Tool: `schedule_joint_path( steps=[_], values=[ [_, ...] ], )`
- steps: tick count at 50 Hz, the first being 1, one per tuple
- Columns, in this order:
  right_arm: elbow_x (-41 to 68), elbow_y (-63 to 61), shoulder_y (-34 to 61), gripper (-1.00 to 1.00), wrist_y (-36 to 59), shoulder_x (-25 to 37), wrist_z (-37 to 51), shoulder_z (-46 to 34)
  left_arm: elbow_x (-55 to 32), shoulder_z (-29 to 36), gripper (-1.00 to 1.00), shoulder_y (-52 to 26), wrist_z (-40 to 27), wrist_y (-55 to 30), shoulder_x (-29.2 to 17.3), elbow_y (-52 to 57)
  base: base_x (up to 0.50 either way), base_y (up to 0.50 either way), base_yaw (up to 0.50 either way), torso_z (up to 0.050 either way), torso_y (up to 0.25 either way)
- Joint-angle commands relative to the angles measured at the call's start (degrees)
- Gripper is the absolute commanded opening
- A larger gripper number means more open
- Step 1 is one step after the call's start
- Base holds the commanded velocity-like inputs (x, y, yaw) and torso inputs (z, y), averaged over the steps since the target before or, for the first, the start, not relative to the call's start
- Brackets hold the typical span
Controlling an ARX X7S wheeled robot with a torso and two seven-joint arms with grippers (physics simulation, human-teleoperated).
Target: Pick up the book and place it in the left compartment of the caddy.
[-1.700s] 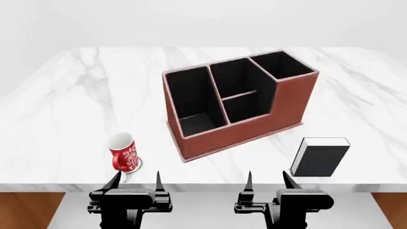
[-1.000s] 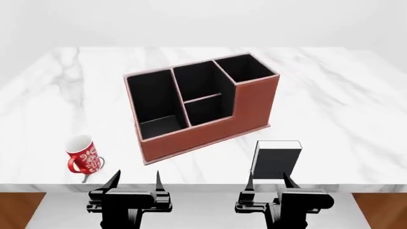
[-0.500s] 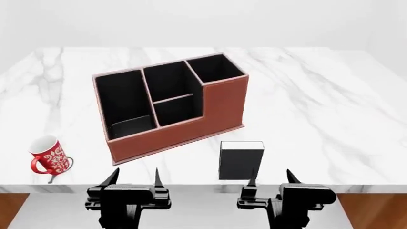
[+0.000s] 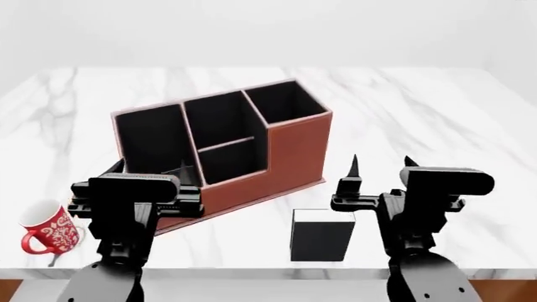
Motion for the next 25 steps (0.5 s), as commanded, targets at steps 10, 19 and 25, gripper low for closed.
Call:
schedule_joint_path(
  steps=[10, 19, 25],
  values=[
    [-2.2, 12.3, 13.7, 1.0, -0.3, 2.4, 9.5, 13.0, -0.1, -0.8, 1.0, -0.6, -1.3, -2.1, -1.7, 3.0, 0.5, 0.0, 0.0, 0.0, 0.0],
    [-2.0, 12.9, 13.7, 1.0, -0.8, 2.5, 9.5, 12.6, -0.2, -0.6, 1.0, -0.6, -1.5, -2.0, -1.9, 3.0, 0.5, 0.0, 0.0, 0.0, 0.0],
    [-2.0, 13.6, 13.4, 1.0, -1.5, 2.4, 9.3, 12.2, -0.3, -0.5, 1.0, -0.5, -1.6, -1.7, -2.0, 2.7, 0.5, 0.0, 0.0, 0.0, 0.003]
  ],
)
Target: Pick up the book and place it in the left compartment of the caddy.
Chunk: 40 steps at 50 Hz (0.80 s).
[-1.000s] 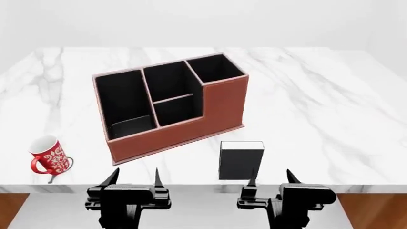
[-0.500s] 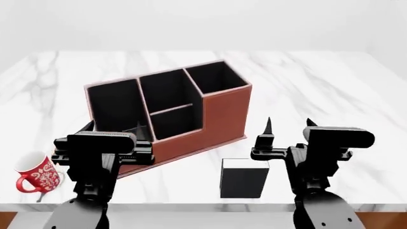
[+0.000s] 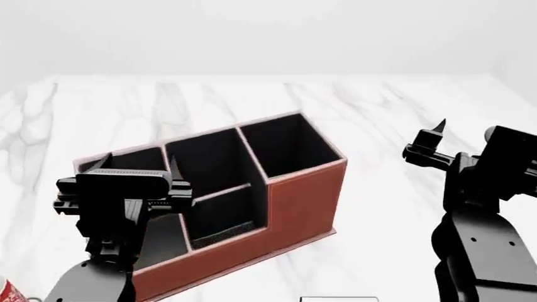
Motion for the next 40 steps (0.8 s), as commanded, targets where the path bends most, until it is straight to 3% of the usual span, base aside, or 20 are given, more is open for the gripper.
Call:
schedule_joint_path(
  steps=[1, 5, 22, 29, 31, 33, 35, 36, 39, 40],
  values=[
    [0.1, 2.0, 1.0, 1.0, -0.7, 0.2, 0.7, 0.7, -0.2, 0.1, 1.0, 0.1, -0.4, 0.2, -0.3, 0.1, 0.5, 0.0, 0.0, 0.0, 0.0],
    [0.6, 1.7, 0.8, 1.0, -1.7, -0.2, 0.8, 1.3, -0.3, 0.0, 1.0, 0.2, -0.5, 0.2, -0.4, 0.1, 0.5, 0.0, 0.0, 0.0, 0.0],
    [0.5, 2.0, 1.1, 1.0, -0.2, 0.5, 1.1, 0.0, -2.2, -0.4, 1.0, -0.3, -0.3, -2.4, -0.6, 1.4, 0.0, 0.0, 0.0, 0.0, 0.001],
    [0.2, 2.7, 1.4, 1.0, -0.3, 0.7, 1.1, -1.1, -8.1, 1.2, 1.0, -8.5, 3.8, -20.7, -3.8, 9.9, 0.0, 0.0, 0.0, 0.0, 0.0],
    [0.3, 2.6, 1.4, 1.0, -0.1, 0.7, 1.1, -1.1, -14.5, -2.4, 1.0, -12.8, 7.4, -30.9, -2.4, 11.3, 0.0, 0.0, 0.0, 0.0, 0.0],
    [0.4, 2.6, 1.5, 1.0, -0.1, 0.8, 1.1, -1.2, -17.8, -0.6, 1.0, -17.4, 10.2, -37.4, -4.9, 14.2, 0.0, 0.0, 0.0, 0.0, 0.0],
    [0.3, 3.1, 1.6, 1.0, -0.3, 0.8, 1.0, -1.5, -25.1, -3.8, 1.0, -22.0, 15.8, -47.4, -4.0, 16.9, 0.0, 0.0, 0.0, 0.0, 0.0],
    [0.3, 3.1, 1.6, 1.0, -0.4, 0.8, 1.0, -1.6, -30.6, -4.9, 1.0, -23.4, 14.6, -48.9, -4.7, 16.1, 0.0, 0.0, 0.0, 0.0, 0.0],
    [0.3, 3.0, 1.4, 1.0, -0.5, 0.8, 0.9, -1.9, -55.4, -5.0, 1.0, -27.3, 1.0, -48.9, -10.3, 10.9, 0.0, 0.0, 0.0, 0.0, 0.0],
    [0.3, 3.0, 1.4, 1.0, -0.6, 0.9, 0.9, -1.9, -61.0, -4.1, 1.0, -28.0, -0.6, -48.7, -11.2, 10.4, 0.0, 0.0, 0.0, 0.0, 0.0]
  ],
)
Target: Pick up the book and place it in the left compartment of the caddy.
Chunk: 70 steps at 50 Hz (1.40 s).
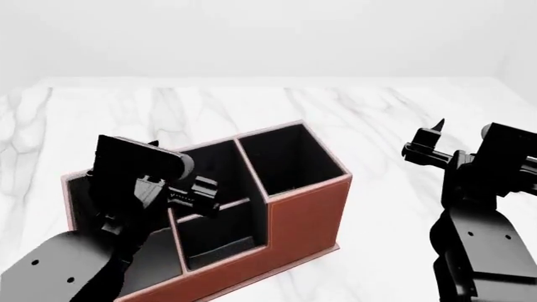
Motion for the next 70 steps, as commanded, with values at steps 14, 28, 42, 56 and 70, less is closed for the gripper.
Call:
schedule_joint_path(
  steps=[14, 28, 42, 56, 70],
  values=[
    [-0.4, 1.3, 0.4, 1.0, 0.0, 0.5, 0.0, -2.3, -67.3, 14.6, 1.0, -28.8, -13.4, -17.8, -8.1, -11.5, 0.0, 0.0, 0.0, 0.0, 0.0],
    [0.0, 1.4, 0.3, 1.0, -0.1, 0.7, -0.1, -2.8, -64.9, 31.9, 1.0, -36.6, -6.4, -17.6, -3.6, -17.5, 0.0, 0.0, 0.0, 0.0, 0.0],
    [0.5, 2.3, 0.3, 1.0, -0.7, 0.7, -0.2, -2.9, -58.8, 43.5, 1.0, -39.0, 3.3, -15.5, -2.4, -19.3, 0.0, 0.0, 0.0, 0.0, 0.0],
    [0.3, 3.6, 0.6, 1.0, -1.5, 0.6, -0.1, -4.0, -52.7, 49.2, 1.0, -40.5, 3.9, -13.2, 0.9, -24.8, 0.0, 0.0, 0.0, 0.0, 0.0],
    [0.7, 4.4, 0.1, 1.0, -2.5, 0.7, -0.3, -4.3, -47.6, 55.6, 1.0, -41.7, 10.9, -10.8, 2.2, -27.6, 0.0, 0.0, 0.0, 0.0, 0.0]
  ],
)
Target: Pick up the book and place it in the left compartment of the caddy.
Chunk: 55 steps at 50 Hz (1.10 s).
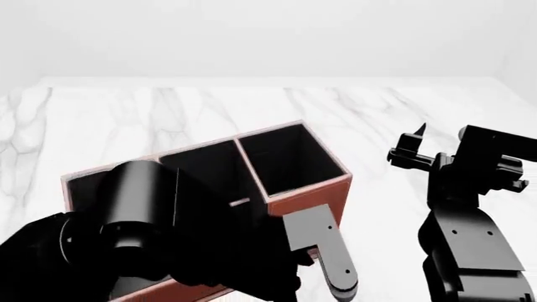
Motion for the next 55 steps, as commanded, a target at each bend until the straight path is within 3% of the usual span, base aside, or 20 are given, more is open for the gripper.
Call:
schedule_joint_path(
  steps=[1, 18, 55],
  values=[
    [0.2, 0.6, -0.1, 1.0, -0.5, 0.1, 0.0, -0.3, 1.5, 4.5, 1.0, -1.1, 4.2, 0.8, 1.6, -1.3, 0.0, 0.0, 0.0, 0.0, 0.0],
    [0.7, 0.9, -0.1, 1.0, -0.7, 0.3, 0.1, -0.4, -1.9, 7.0, 1.0, -0.8, 2.9, 1.3, 4.3, 1.5, 0.0, 0.0, 0.0, 0.0, 0.0],
    [1.2, 2.5, -1.0, 1.0, -2.2, 0.6, 0.3, -1.1, 8.2, 15.4, 1.0, 1.0, 12.0, 9.3, 3.3, -4.2, 0.0, 0.0, 0.0, 0.0, 0.0]
  ],
)
